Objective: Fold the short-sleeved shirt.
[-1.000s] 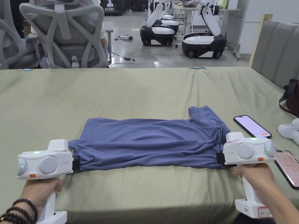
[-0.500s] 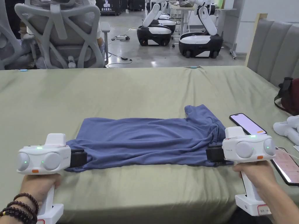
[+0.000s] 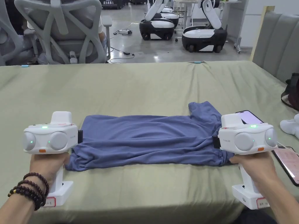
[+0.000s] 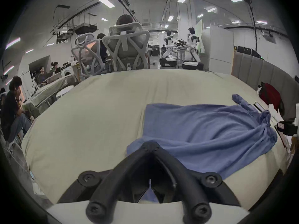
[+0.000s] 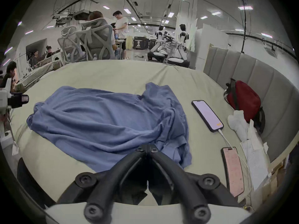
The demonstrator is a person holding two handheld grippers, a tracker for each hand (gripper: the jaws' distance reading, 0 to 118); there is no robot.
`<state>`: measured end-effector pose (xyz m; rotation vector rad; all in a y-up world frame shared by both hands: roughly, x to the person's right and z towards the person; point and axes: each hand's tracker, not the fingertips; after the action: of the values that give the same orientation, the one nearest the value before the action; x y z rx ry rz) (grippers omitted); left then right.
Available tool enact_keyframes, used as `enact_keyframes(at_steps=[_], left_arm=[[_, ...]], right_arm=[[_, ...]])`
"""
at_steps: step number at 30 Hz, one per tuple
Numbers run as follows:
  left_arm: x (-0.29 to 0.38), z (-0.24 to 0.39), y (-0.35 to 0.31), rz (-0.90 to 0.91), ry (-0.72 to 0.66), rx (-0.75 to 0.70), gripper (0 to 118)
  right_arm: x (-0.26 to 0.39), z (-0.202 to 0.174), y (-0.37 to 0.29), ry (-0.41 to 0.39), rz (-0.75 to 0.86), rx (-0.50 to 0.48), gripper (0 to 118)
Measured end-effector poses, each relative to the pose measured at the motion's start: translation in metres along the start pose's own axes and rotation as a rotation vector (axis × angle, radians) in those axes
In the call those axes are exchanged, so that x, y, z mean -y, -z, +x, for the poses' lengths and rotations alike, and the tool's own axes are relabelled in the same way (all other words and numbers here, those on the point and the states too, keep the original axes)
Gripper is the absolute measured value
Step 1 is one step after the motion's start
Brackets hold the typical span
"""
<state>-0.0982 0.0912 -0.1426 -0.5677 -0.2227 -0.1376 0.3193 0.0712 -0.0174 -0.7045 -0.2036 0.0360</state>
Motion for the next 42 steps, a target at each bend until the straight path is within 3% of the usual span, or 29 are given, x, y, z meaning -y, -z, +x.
enact_keyframes(at_steps=[5,6,7,9,10,13,19,22,24,26,28,32,33,34,35,36,37,40,42], left_arm=[[-0.037,0.003,0.047,-0.012,-0.006,0.028,0],[-0.044,0.004,0.060,-0.016,-0.014,0.026,5],[-0.050,0.005,0.074,-0.013,-0.023,0.018,20],[-0.062,0.008,0.108,-0.035,-0.010,0.017,94],[-0.068,0.009,0.126,-0.081,0.009,0.019,118],[-0.085,0.015,0.169,-0.082,0.038,0.016,97],[-0.081,0.015,0.230,-0.225,0.032,0.008,96],[-0.072,0.016,0.241,-0.277,0.030,0.014,77],[-0.071,0.018,0.234,-0.241,0.002,0.021,45],[-0.073,0.023,0.226,-0.200,0.064,0.046,2],[-0.071,0.029,0.217,-0.174,0.137,0.005,2],[-0.073,0.023,0.205,-0.171,0.052,0.064,2],[-0.073,0.021,0.201,-0.164,0.040,0.066,2],[-0.073,0.020,0.198,-0.157,0.040,0.062,2],[-0.074,0.019,0.197,-0.157,0.043,0.063,2],[-0.073,0.018,0.196,-0.155,0.045,0.065,2],[-0.073,0.016,0.195,-0.153,0.042,0.067,2],[-0.073,0.014,0.196,-0.160,0.035,0.072,2],[-0.073,0.013,0.196,-0.158,0.035,0.076,2]], right_arm=[[-0.011,-0.005,0.004,0.002,0.027,-0.038,0],[-0.012,-0.006,0.006,-0.003,0.027,-0.044,0],[-0.014,-0.007,0.010,-0.012,0.023,-0.056,0],[-0.018,-0.009,0.018,-0.031,0.004,-0.073,0],[-0.019,-0.010,0.022,-0.035,0.001,-0.077,0],[-0.024,-0.012,0.035,-0.043,-0.011,-0.090,0],[-0.034,-0.014,0.063,-0.049,-0.048,-0.109,0],[-0.041,-0.013,0.070,-0.058,-0.049,-0.094,0],[-0.048,-0.011,0.074,-0.053,-0.044,-0.093,0],[-0.055,-0.008,0.080,-0.048,-0.042,-0.090,0],[-0.066,-0.001,0.091,-0.043,-0.040,-0.105,0],[-0.110,0.030,0.123,0.042,-0.011,-0.044,0],[-0.122,0.042,0.137,0.065,-0.017,-0.023,7],[-0.132,0.050,0.147,0.083,-0.044,0.016,28],[-0.140,0.059,0.162,0.099,-0.088,0.048,72],[-0.143,0.068,0.179,0.100,-0.146,0.067,93],[-0.145,0.076,0.192,0.094,-0.184,0.078,98],[-0.135,0.092,0.216,0.082,-0.294,0.132,78],[-0.123,0.097,0.221,0.089,-0.329,0.114,74]])
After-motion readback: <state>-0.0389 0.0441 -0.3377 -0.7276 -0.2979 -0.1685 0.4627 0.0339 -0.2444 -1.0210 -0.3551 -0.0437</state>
